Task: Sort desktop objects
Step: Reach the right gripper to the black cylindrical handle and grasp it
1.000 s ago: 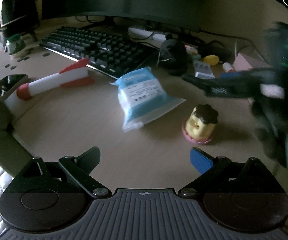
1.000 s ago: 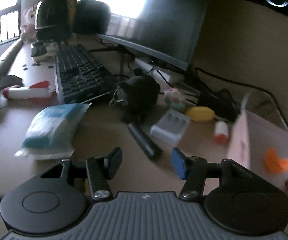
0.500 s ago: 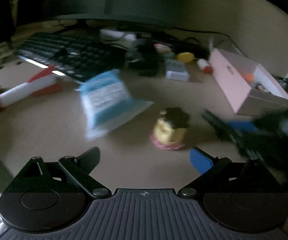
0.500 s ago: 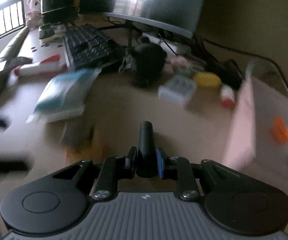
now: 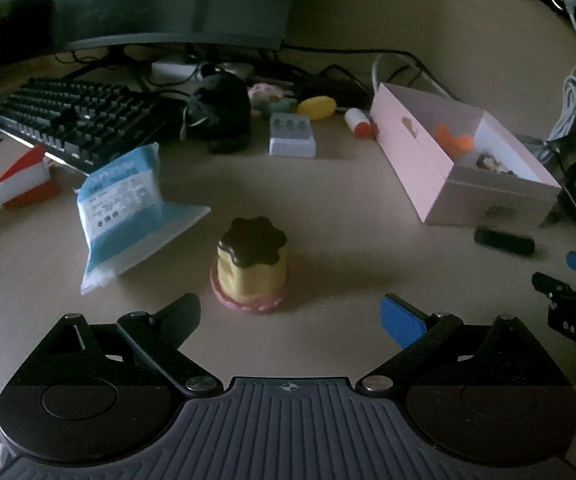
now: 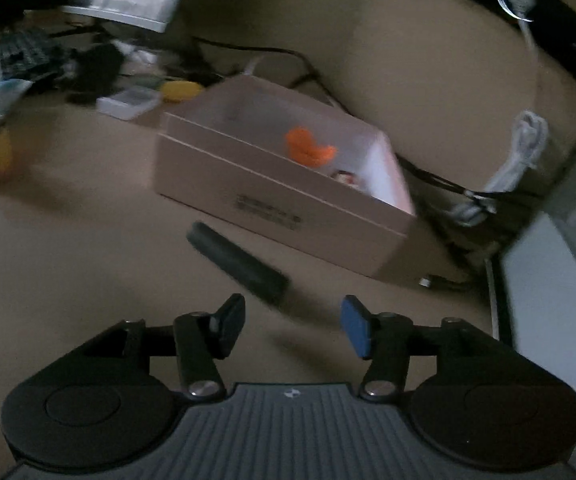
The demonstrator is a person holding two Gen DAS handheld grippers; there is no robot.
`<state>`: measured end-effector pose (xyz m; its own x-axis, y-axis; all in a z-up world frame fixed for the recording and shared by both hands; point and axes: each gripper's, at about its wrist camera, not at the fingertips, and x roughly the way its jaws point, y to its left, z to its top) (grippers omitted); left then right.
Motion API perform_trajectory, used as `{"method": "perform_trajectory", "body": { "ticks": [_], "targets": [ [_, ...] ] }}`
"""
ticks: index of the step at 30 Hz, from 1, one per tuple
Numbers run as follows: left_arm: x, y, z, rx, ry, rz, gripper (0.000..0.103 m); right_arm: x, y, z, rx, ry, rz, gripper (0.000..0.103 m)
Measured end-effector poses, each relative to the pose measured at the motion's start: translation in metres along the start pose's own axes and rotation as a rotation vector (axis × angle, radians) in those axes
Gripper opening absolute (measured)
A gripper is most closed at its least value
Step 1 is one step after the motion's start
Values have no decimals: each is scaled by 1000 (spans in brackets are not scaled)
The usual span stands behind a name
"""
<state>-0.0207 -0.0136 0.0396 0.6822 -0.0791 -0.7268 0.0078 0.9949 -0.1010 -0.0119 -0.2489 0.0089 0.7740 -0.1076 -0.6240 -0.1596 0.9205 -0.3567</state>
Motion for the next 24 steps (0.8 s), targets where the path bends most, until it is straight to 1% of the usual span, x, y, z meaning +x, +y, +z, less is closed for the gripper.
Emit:
{"method": "perform_trajectory", "body": {
  "ticks": [2, 4, 6, 7, 9, 11, 14, 16, 17, 19, 21, 24],
  "targets": [
    [-1, -2, -2, -1, 8, 1, 100, 5, -9, -3, 56, 17, -4, 54],
    [-4, -2, -4, -2, 9, 6, 100, 5, -21, -2, 147, 32, 75, 59],
    [-5, -3, -5, -4, 9, 14, 100, 5, -24, 3, 222, 19, 130, 75],
    [-6, -3, -6, -5, 10, 16, 100, 5, -22, 6, 243, 6, 134, 77],
    [-9, -2, -8, -3, 12, 21, 100, 10, -14, 15, 271, -5, 129, 78],
    [-13, 1, -11, -1, 12, 29, 100, 22, -5, 24, 308, 3, 125, 79],
    [-17, 7, -14, -3, 8, 41, 100, 44, 7, 36, 331, 32, 72, 80],
    [-18, 14, -15, -10, 3, 54, 99, 52, 9, 40, 348, 39, 62, 80],
    [-18, 16, -14, -12, 1, 57, 99, 52, 9, 41, 346, 40, 56, 74],
    [-15, 19, -13, -7, -7, 61, 97, 50, 7, 43, 338, 29, 64, 74],
    [-9, 19, -9, 1, -8, 60, 87, 40, 5, 41, 316, 9, 74, 74],
    [7, 14, 0, 27, -14, 61, 87, 19, 2, 36, 285, -11, 113, 74]
  ]
}}
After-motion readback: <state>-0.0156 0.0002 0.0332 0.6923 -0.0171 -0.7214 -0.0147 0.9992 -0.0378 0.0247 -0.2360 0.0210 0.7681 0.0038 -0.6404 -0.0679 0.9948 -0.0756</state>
